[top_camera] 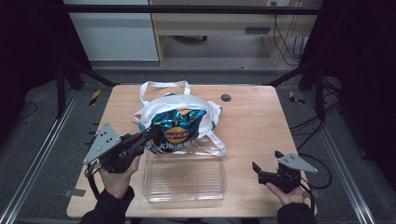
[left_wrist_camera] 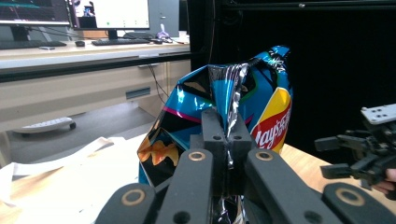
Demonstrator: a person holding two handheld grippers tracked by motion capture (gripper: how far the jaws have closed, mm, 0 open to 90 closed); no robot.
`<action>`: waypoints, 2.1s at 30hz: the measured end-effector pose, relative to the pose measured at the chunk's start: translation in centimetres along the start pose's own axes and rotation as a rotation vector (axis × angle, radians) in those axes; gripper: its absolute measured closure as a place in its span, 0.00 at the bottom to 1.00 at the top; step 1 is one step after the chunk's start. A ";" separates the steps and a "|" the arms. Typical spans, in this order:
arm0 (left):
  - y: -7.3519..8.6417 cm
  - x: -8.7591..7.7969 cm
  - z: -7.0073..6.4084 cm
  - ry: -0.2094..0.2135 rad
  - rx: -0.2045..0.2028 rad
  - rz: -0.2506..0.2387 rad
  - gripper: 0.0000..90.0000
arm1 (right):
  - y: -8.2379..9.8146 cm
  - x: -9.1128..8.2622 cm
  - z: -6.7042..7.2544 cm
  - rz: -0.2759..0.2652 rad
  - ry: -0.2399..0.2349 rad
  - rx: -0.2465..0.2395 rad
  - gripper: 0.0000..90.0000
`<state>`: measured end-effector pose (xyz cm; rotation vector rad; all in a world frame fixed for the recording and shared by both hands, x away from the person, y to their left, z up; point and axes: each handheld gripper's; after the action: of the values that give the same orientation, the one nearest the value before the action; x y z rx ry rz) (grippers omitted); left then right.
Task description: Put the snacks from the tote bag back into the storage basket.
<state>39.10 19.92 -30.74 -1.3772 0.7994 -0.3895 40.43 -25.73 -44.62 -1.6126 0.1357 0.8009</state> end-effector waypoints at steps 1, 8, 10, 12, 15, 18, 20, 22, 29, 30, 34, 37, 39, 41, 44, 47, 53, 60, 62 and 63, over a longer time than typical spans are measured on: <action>0.1 -0.1 -0.1 0.002 0.002 -0.001 1.00 | 0.0 0.0 0.0 0.000 0.000 0.000 0.07; 0.7 -0.6 -0.7 0.024 -0.005 0.004 1.00 | 0.0 0.0 0.1 -0.002 -0.002 0.000 0.07; 0.9 -0.7 -0.9 0.029 -0.009 0.008 1.00 | 0.0 -0.1 0.1 -0.002 -0.002 0.001 0.07; 1.2 -0.6 -1.0 0.037 -0.009 0.018 1.00 | 0.0 -0.1 0.0 -0.002 -0.001 0.000 0.07; 1.5 -0.2 -1.4 0.047 -0.003 0.031 1.00 | 0.0 -0.1 0.0 -0.003 -0.001 -0.002 0.07; 2.0 0.1 -1.6 0.053 0.001 0.049 1.00 | 0.0 -0.2 0.0 -0.008 0.000 0.000 0.07; 2.3 0.3 -1.7 0.059 -0.005 0.059 1.00 | 0.0 -0.3 0.0 -0.008 0.000 0.002 0.07; 2.5 0.4 -1.7 0.064 -0.006 0.070 1.00 | 0.0 -0.3 0.0 -0.008 0.000 0.000 0.07; 3.7 1.1 -2.0 0.079 -0.012 0.111 1.00 | 0.0 -0.3 0.0 -0.008 0.001 -0.002 0.07; 3.8 1.3 -1.9 0.082 -0.018 0.117 1.00 | 0.0 -0.3 0.0 -0.009 0.001 -0.003 0.07; 4.4 1.9 -1.7 0.089 -0.022 0.139 1.00 | 0.0 -0.3 0.0 -0.008 0.002 -0.004 0.07; 4.9 2.5 -1.7 0.084 -0.020 0.158 1.00 | 0.0 -0.2 0.0 -0.006 0.003 -0.005 0.07; 5.2 2.8 -1.6 0.082 -0.021 0.170 1.00 | 0.0 -0.3 0.0 -0.007 0.001 -0.005 0.07; 5.5 3.2 -1.5 0.083 -0.021 0.181 1.00 | 0.0 -0.3 0.0 -0.006 0.001 -0.004 0.07; 5.9 3.7 -1.4 0.085 -0.026 0.193 1.00 | 0.0 -0.2 0.0 -0.007 0.001 -0.006 0.07; 6.3 4.1 -1.2 0.085 -0.027 0.202 1.00 | 0.0 -0.2 0.0 -0.005 0.001 -0.005 0.07; 6.7 4.8 -0.5 0.075 -0.028 0.190 1.00 | 0.0 -0.2 0.1 -0.004 -0.001 -0.006 0.07; 7.0 5.1 0.5 0.015 -0.055 0.206 0.98 | 0.0 -0.1 0.1 -0.001 -0.001 -0.009 0.07; 7.0 5.3 0.6 -0.001 -0.057 0.209 0.96 | 0.0 -0.1 0.1 -0.001 0.000 -0.010 0.07; 7.0 5.3 0.7 -0.008 -0.061 0.207 0.94 | 0.0 -0.1 0.1 -0.001 0.000 -0.009 0.07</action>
<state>41.84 18.11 -38.94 -1.3364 0.9436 -0.1993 40.30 -25.65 -44.56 -1.6214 0.1312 0.8019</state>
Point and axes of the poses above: each handheld gripper's, and its own axes: x roughly forward along the jaws, y roughly out of its underside, z roughly to its left, and after that the axes turned 10 degrees about z, right-handed
